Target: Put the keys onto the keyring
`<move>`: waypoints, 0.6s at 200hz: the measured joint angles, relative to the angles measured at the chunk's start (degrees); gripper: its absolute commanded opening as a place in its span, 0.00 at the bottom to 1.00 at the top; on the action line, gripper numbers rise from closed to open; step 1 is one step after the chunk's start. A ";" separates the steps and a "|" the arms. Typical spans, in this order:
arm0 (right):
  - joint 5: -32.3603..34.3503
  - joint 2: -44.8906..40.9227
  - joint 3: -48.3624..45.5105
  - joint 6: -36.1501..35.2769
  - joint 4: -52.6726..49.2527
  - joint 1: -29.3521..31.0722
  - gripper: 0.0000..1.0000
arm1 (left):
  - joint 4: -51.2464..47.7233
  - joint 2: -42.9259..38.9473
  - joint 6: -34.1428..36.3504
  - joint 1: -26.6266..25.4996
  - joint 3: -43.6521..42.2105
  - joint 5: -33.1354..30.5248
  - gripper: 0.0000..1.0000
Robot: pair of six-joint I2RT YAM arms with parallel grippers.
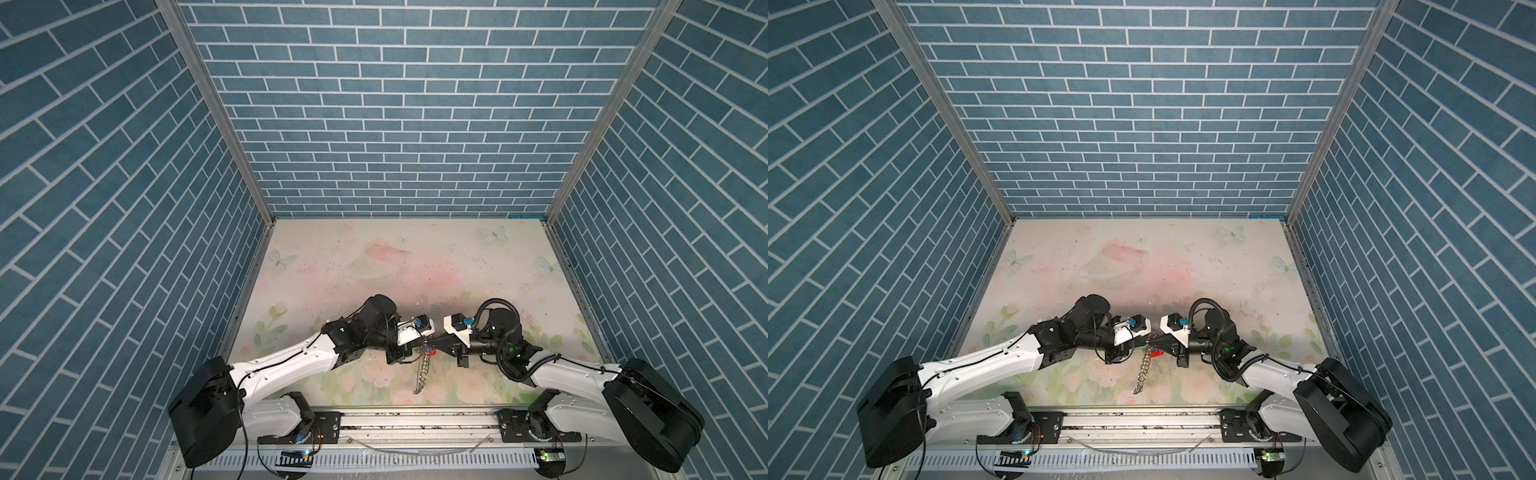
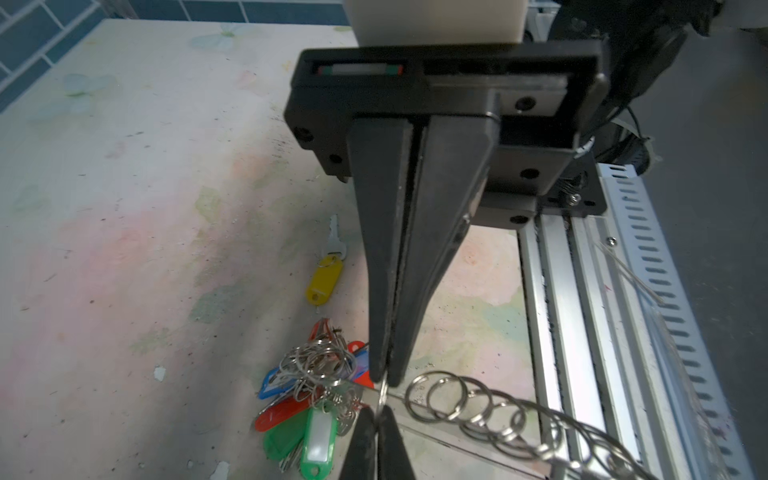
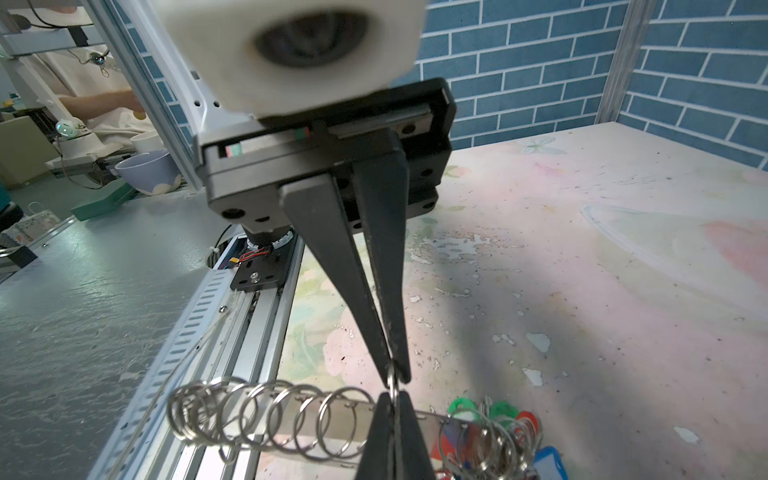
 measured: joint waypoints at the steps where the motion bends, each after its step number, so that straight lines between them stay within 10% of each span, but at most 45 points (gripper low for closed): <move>1: 0.00 0.04 0.00 0.07 0.09 0.00 0.00 | 0.17 -0.07 -0.13 0.02 -0.11 -0.13 0.20; 44: 0.33 2.51 -0.09 3.72 6.56 -0.15 0.00 | 8.13 -2.93 -2.67 2.27 -6.88 -1.27 0.33; 120: -1.88 4.87 -0.37 4.63 12.72 -0.15 0.00 | 17.31 -4.68 -5.97 6.99 -10.95 9.53 0.25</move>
